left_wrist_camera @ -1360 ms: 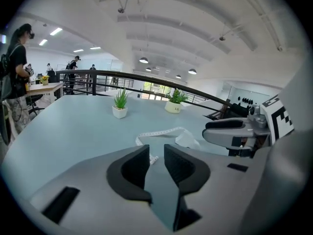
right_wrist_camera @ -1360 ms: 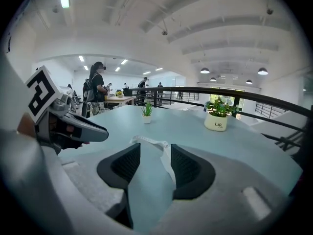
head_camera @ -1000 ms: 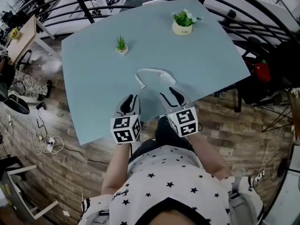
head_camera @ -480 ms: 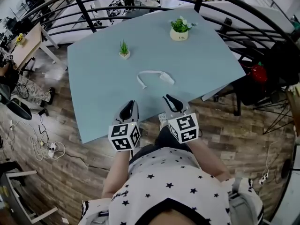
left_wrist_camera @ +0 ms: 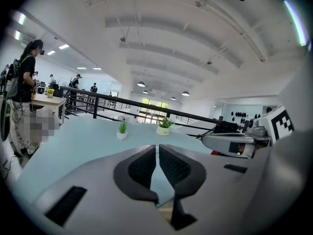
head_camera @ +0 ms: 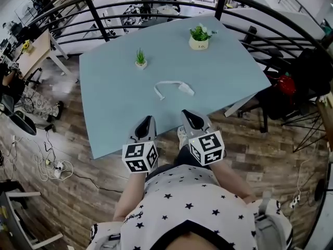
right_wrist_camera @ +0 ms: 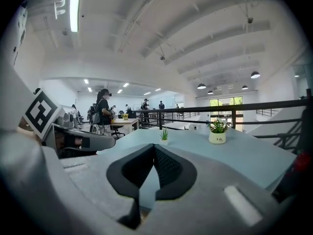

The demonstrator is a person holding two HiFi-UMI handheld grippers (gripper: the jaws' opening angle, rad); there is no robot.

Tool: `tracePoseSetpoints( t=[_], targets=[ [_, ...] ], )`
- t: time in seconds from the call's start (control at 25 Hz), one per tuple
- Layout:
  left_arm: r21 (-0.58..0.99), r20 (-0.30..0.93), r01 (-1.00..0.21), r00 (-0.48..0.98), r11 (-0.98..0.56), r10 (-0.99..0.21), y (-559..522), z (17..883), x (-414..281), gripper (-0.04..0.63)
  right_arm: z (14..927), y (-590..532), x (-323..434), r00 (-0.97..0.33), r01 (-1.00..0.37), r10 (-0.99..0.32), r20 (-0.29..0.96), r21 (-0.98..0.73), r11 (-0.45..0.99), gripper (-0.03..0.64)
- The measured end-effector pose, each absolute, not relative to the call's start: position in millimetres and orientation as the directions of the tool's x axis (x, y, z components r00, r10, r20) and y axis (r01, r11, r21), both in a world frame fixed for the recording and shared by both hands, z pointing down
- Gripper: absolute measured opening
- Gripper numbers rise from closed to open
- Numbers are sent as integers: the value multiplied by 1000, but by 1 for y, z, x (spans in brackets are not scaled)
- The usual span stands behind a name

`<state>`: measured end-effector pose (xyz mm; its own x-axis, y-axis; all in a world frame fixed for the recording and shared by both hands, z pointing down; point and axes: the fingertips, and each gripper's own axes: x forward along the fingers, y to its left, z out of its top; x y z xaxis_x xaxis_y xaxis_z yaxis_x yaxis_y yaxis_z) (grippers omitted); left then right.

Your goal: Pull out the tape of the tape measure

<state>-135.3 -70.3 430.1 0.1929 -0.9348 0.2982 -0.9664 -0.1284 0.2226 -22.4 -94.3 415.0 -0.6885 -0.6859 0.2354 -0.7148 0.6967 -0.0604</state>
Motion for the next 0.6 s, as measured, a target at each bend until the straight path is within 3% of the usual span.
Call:
tracePoseSetpoints(
  t=[0.6],
  targets=[
    [226, 295, -964, 205, -140, -933, -66, 426, -134, 21, 416, -87, -23, -688, -711, -678, 257, -54, 701, 6]
  ],
)
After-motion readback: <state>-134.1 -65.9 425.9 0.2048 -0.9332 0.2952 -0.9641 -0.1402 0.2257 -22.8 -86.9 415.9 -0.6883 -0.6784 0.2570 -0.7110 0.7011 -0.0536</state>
